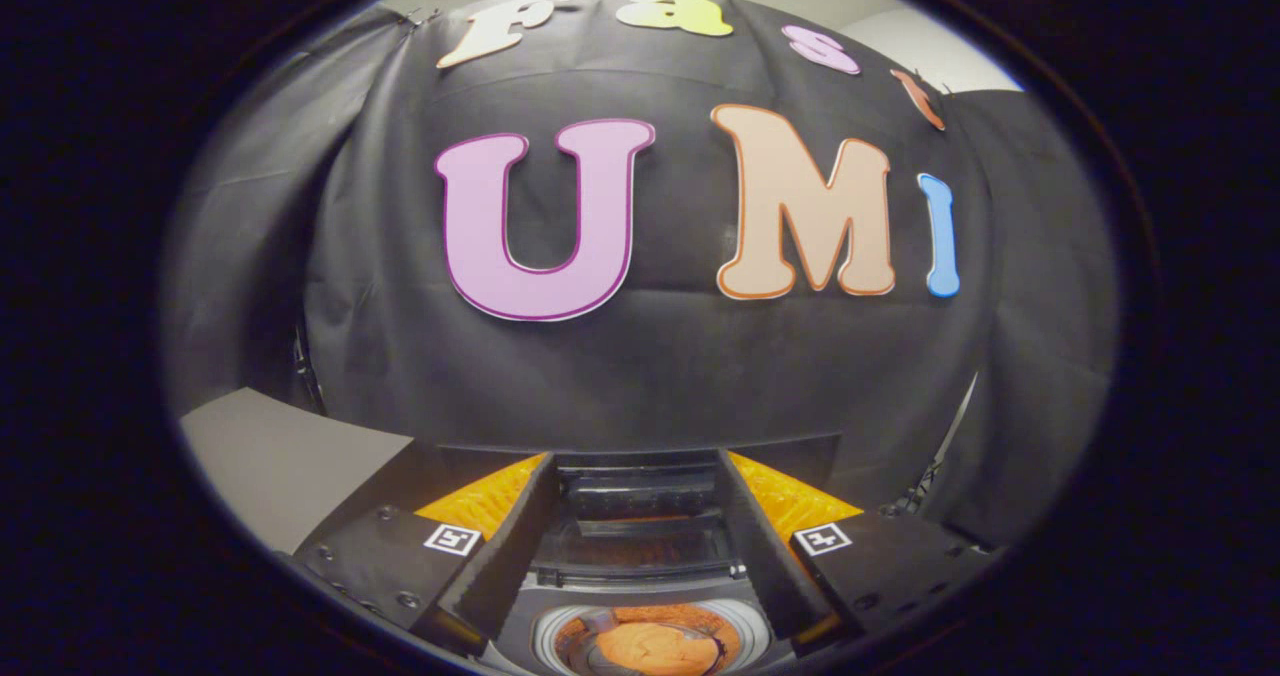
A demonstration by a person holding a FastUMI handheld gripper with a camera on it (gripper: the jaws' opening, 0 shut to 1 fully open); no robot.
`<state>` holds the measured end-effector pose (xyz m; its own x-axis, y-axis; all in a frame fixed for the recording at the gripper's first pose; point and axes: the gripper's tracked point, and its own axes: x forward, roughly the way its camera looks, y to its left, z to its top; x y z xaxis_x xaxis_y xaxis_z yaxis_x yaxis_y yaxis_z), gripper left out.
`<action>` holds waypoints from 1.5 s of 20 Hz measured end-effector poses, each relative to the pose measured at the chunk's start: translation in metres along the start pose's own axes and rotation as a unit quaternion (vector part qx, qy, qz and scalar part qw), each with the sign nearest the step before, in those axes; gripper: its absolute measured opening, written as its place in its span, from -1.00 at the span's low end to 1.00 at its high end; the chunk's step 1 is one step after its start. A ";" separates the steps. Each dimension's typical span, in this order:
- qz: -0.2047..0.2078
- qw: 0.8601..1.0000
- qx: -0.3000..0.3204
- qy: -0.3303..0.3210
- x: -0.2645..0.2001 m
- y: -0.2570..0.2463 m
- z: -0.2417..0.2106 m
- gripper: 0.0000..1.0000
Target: Put the clothes into the washing machine and then close the washing machine lid.
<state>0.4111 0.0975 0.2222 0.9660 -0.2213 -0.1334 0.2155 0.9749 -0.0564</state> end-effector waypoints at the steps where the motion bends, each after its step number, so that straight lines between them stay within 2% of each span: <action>1: -0.004 1.000 -0.003 0.000 0.010 0.000 0.000 0.96; 10: -0.010 1.000 0.001 0.004 0.082 0.006 -0.010 0.96; 14: -0.005 1.000 0.002 0.004 0.089 0.006 -0.018 0.97; 23: 0.016 0.999 0.018 -0.038 0.047 0.000 -0.021 0.94; 30: 0.021 0.998 0.019 -0.055 -0.006 -0.006 -0.036 0.94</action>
<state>0.3992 0.0925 0.1877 0.9838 -0.1772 -0.0252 0.1769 0.9841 -0.0147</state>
